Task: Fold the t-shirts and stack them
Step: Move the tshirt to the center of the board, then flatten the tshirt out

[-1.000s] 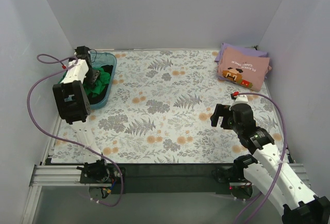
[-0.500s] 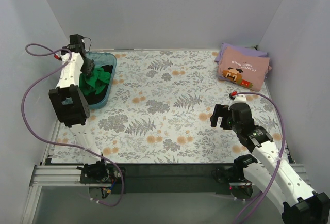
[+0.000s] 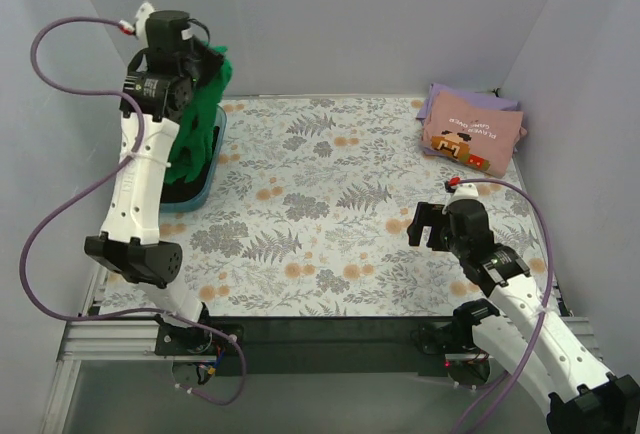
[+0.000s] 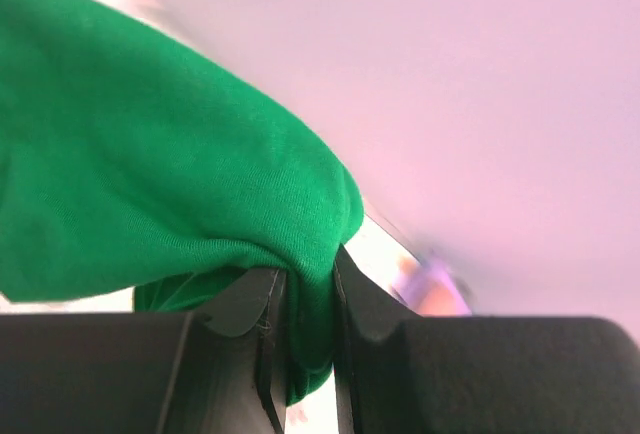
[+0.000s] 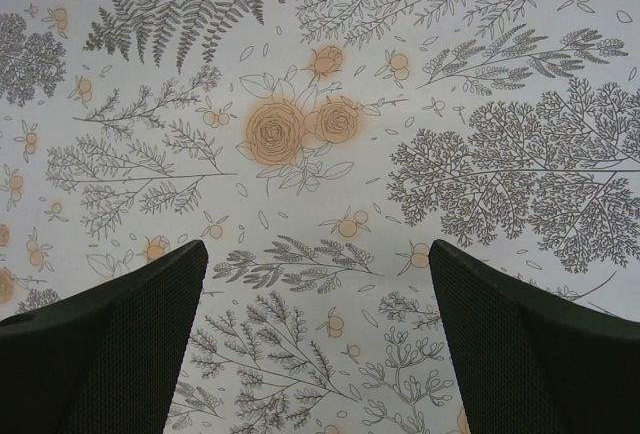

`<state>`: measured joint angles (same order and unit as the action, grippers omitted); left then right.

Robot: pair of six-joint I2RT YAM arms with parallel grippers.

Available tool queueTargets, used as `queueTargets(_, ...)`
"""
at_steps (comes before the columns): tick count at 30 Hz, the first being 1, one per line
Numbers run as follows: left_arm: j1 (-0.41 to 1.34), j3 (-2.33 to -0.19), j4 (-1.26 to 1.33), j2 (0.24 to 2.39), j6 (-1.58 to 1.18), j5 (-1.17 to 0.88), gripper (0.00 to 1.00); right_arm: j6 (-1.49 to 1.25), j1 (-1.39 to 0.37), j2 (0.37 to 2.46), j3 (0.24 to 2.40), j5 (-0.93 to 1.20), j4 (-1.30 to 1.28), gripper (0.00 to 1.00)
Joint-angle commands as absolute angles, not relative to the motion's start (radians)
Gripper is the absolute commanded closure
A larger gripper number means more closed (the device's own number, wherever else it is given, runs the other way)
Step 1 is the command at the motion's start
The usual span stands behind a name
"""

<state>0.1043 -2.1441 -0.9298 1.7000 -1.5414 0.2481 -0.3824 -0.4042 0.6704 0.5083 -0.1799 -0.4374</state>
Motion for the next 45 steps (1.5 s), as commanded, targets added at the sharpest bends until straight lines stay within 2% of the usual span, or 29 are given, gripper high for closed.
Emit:
queueTargets(1, 0.312, -2.244, -0.848, 1.632, -1.473, 0.235, 1.0, -0.362, -0.406, 0.64, 0.525, -0.184, -0.394, 0.02)
queueTargets(6, 0.558, -2.174, -0.64, 1.562, -1.407, 0.088, 1.0, -0.37, -0.407, 0.597, 0.526, -0.21, -0.391, 0.02)
queueTargets(10, 0.724, -2.22, -0.575, 1.595, -1.332, 0.066, 1.0, -0.377, -0.405, 0.563, 0.528, -0.232, -0.391, 0.02)
queueTargets(14, 0.742, -2.215, -0.577, 1.586, -1.348, 0.09, 1.0, -0.382, -0.407, 0.546, 0.529, -0.238, -0.391, 0.02)
queueTargets(17, 0.742, -2.042, -0.536, 1.514, -1.391, 0.173, 1.0, -0.393, -0.406, 0.549, 0.537, -0.232, -0.409, 0.02)
queueTargets(18, 0.742, -1.905, -0.528, 1.491, -1.411, 0.24, 1.0, -0.399, -0.407, 0.551, 0.538, -0.232, -0.425, 0.02)
queueTargets(21, 0.738, -1.674, -0.525, 1.419, -1.535, 0.408, 0.98, -0.408, -0.405, 0.567, 0.543, -0.233, -0.462, 0.02)
queueTargets(22, 0.727, -1.543, -0.544, 1.411, -1.57, 0.425, 0.94, -0.411, -0.405, 0.575, 0.546, -0.229, -0.475, 0.02)
queueTargets(24, 0.681, -1.423, -0.596, 1.417, -1.706, 0.402, 0.92, -0.42, -0.406, 0.607, 0.555, -0.229, -0.517, 0.02)
queueTargets(25, 0.61, -1.373, -0.615, 1.428, -1.739, 0.331, 0.9, -0.426, -0.405, 0.617, 0.557, -0.227, -0.528, 0.02)
queueTargets(28, 0.476, -1.191, -0.701, 1.486, -1.798, 0.244, 0.58, -0.426, -0.405, 0.667, 0.555, -0.203, -0.561, 0.02)
queueTargets(29, 0.457, -1.177, -0.712, 1.497, -1.795, 0.241, 0.36, -0.428, -0.408, 0.695, 0.551, -0.195, -0.566, 0.02)
queueTargets(31, 0.439, -1.167, -0.776, 1.522, -1.816, 0.297, 0.24, -0.43, -0.407, 0.718, 0.549, -0.166, -0.565, 0.02)
queueTargets(35, 0.437, -1.138, -0.821, 1.47, -1.833, 0.362, 0.2, -0.437, -0.408, 0.767, 0.568, -0.098, -0.565, 0.04)
queueTargets(40, 0.437, -1.017, -0.844, 1.326, -1.868, 0.368, 0.18, -0.446, -0.451, 0.802, 0.549, -0.048, -0.555, 0.02)
queueTargets(42, 0.437, -0.945, -0.822, 1.29, -1.861, 0.301, 0.09, -0.474, -0.474, 0.81, 0.542, -0.049, -0.54, 0.02)
queueTargets(45, 0.442, -0.853, -0.761, 1.253, -1.836, 0.204, 0.08, -0.52, -0.518, 0.805, 0.531, -0.063, -0.532, 0.02)
